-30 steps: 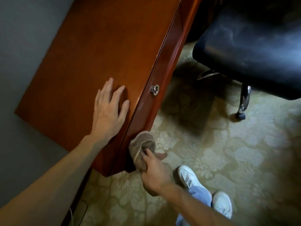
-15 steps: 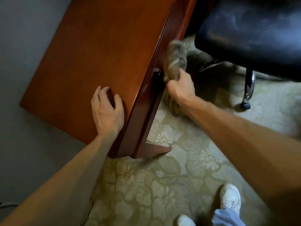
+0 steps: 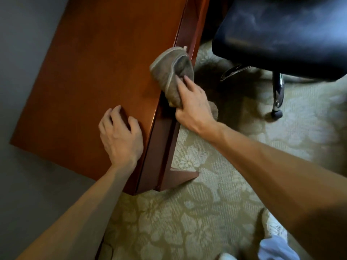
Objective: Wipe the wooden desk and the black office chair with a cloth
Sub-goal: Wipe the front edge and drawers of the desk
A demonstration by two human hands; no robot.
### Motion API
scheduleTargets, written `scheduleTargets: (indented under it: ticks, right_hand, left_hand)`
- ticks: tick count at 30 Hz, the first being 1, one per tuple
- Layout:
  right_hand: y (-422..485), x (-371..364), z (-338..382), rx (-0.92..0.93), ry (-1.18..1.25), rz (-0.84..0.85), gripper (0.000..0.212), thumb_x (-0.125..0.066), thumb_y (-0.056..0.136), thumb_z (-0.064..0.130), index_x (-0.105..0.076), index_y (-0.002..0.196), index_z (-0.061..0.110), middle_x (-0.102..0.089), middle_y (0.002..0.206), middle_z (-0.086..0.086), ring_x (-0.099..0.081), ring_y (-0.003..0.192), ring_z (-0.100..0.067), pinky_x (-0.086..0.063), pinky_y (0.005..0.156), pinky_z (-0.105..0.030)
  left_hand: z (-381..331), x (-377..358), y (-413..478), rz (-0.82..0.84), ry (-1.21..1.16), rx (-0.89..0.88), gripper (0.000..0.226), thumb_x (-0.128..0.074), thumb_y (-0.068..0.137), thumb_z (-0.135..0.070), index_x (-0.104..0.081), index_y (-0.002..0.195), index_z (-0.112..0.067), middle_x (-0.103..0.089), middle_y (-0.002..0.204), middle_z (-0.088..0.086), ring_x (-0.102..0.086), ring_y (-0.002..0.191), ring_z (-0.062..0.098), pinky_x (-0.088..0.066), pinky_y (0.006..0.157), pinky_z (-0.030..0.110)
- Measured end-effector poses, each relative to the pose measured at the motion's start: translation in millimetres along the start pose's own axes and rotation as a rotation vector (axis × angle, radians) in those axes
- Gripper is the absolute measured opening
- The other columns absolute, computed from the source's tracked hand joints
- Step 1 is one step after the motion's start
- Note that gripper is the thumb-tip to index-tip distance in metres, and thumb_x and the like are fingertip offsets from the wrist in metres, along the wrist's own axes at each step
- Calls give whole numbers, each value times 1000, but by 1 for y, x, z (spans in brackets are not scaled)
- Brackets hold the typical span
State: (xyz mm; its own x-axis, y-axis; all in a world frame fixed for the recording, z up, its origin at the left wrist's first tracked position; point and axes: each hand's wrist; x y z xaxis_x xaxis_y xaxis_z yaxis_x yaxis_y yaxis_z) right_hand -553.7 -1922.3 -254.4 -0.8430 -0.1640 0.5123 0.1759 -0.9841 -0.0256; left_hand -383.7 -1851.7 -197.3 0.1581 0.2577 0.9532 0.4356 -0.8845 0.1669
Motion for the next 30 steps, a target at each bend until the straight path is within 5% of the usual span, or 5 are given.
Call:
scheduleTargets:
  ticks: [12, 16, 23, 26, 30]
  right_hand:
    - [-82, -57, -9, -147, 207, 116, 89, -59, 83, 9, -24, 161, 36, -30, 166, 5, -31, 152, -21, -34, 120, -44]
    - [-97, -45, -20, -39, 121, 121, 77, -60, 84, 5, -44, 151, 40, -55, 150, 6, -52, 137, -15, -48, 112, -45]
    - [-47, -7, -7, -431, 666, -482, 54, -51, 84, 7, -64, 131, 31, -71, 90, 21, -67, 87, 0, -60, 82, -36]
    - [-17, -10, 16, -341, 608, -255, 70, -51, 91, 6, -41, 153, 36, -70, 118, 8, -69, 100, -13, -58, 92, -39]
    - [-15, -33, 33, -250, 405, -60, 86, -51, 92, 1, -20, 162, 39, -22, 169, 8, -28, 152, -18, -24, 122, -32]
  left_hand:
    - [-1, 1, 1, 22, 43, 13, 47, -44, 106, -29, -46, 150, -16, -41, 157, 12, -32, 146, 30, -30, 118, 48]
    - [-1, 3, 1, 27, 27, 17, 47, -45, 106, -30, -45, 151, -17, -41, 156, 11, -33, 146, 28, -29, 119, 47]
    - [2, 0, 1, 13, 21, 16, 47, -46, 105, -30, -47, 150, -17, -43, 156, 10, -33, 147, 27, -29, 119, 46]
    - [4, -1, 2, 6, 24, 10, 47, -46, 104, -30, -47, 150, -17, -43, 156, 10, -34, 146, 27, -29, 119, 46]
    - [6, -3, 3, -1, 38, -1, 48, -45, 104, -30, -47, 149, -16, -43, 156, 12, -35, 146, 29, -30, 118, 46]
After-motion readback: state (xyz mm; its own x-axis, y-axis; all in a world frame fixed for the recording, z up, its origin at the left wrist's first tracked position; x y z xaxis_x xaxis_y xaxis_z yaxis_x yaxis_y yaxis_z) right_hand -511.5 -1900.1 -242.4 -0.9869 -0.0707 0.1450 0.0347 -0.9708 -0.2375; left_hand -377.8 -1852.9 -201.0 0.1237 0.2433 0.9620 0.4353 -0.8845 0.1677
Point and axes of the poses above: each hand's wrist, its own y-axis towards the middle knuckle, its own x-axis out of the back of the hand, z = x × y
